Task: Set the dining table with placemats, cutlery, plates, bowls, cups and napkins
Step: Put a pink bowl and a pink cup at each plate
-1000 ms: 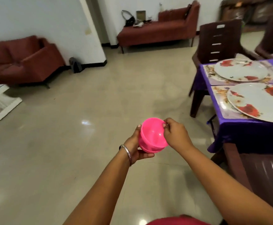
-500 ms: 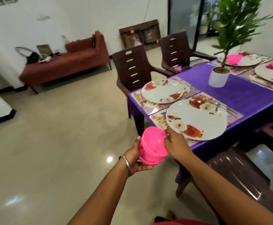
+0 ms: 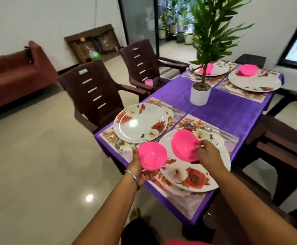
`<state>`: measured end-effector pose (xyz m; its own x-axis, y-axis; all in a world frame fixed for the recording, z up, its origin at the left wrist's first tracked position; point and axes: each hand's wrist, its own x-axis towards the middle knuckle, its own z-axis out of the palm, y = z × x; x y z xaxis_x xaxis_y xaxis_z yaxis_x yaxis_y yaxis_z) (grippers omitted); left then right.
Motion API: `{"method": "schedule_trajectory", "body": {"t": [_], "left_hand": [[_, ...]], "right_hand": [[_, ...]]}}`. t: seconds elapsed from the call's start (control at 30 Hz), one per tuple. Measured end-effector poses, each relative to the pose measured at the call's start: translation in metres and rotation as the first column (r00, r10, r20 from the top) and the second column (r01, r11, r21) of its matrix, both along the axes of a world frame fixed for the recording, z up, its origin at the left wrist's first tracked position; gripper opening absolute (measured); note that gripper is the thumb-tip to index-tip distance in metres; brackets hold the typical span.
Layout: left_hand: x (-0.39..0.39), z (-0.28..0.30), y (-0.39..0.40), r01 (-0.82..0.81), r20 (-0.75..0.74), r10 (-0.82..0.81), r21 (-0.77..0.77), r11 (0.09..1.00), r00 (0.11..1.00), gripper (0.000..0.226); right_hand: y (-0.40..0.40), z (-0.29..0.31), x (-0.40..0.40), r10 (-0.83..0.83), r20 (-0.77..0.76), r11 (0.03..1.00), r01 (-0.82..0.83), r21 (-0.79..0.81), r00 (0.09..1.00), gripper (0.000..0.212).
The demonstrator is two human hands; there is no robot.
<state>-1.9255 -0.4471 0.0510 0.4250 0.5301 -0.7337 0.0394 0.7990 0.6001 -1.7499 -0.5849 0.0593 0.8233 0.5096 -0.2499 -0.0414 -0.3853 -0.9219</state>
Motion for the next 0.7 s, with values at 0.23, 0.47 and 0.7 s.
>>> {"method": "schedule_trajectory", "body": {"t": [0.23,0.47,0.7], "left_hand": [[0.063,-0.017,0.113,0.095,-0.066,-0.090,0.075,0.993,0.994,0.068],[0.096,-0.038,0.203,0.229,-0.225,-0.167,0.285,0.931,0.960,0.050],[0.116,-0.048,0.229,0.474,-0.354,-0.353,0.353,0.807,0.866,0.051]], "right_hand": [[0.061,-0.043,0.057,-0.350,-0.215,0.937,0.338,-0.092,0.912,0.033],[0.105,-0.065,0.073,-0.543,-0.242,0.838,0.499,-0.222,0.804,0.045],[0.116,-0.079,0.076,-0.618,-0.223,0.775,0.535,-0.337,0.754,0.046]]}}
